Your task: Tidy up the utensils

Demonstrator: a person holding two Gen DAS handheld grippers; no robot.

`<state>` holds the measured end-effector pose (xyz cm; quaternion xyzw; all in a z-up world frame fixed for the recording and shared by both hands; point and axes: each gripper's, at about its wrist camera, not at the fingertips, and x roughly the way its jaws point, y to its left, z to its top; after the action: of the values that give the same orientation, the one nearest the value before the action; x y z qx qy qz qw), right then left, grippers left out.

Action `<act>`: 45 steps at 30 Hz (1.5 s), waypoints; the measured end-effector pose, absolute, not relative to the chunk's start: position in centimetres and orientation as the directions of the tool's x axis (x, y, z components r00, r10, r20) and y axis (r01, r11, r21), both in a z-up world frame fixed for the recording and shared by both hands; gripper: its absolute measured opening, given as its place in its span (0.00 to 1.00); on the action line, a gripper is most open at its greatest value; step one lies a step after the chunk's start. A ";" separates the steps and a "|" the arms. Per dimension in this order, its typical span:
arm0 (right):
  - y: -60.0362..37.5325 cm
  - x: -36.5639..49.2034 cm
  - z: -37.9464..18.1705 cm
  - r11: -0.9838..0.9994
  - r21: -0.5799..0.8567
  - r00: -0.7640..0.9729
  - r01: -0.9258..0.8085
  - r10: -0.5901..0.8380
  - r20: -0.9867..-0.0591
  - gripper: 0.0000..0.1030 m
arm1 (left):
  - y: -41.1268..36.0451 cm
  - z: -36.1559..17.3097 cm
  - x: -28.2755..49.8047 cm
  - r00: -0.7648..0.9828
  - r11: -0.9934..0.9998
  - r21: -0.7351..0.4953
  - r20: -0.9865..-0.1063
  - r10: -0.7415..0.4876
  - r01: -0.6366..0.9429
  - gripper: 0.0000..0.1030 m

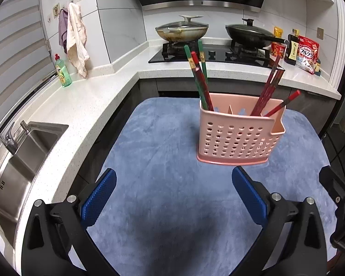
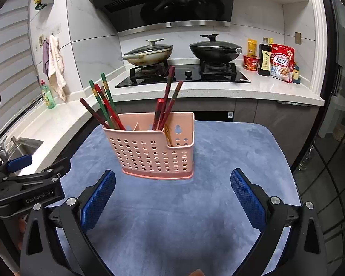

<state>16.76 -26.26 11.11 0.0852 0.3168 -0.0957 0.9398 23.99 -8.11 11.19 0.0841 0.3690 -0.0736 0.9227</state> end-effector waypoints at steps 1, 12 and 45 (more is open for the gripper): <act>-26.3 16.8 11.0 0.966 0.103 0.776 0.236 -0.124 -0.619 0.94 | -8.1 11.0 24.0 0.713 0.975 0.100 -0.697 -0.074 0.199 0.93; -26.0 16.7 9.6 0.968 0.085 0.749 0.236 -0.126 -0.650 0.94 | -8.3 9.3 23.5 0.685 0.973 0.088 -0.723 -0.085 0.214 0.93; -25.7 17.7 7.3 0.971 0.067 0.718 0.230 -0.124 -0.685 0.94 | -8.8 7.8 24.1 0.664 0.974 0.074 -0.742 -0.090 0.215 0.93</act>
<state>17.66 -25.74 7.33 0.0736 0.3628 -0.0958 0.9240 24.13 -8.75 7.83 0.0778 0.4012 -0.0839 0.9088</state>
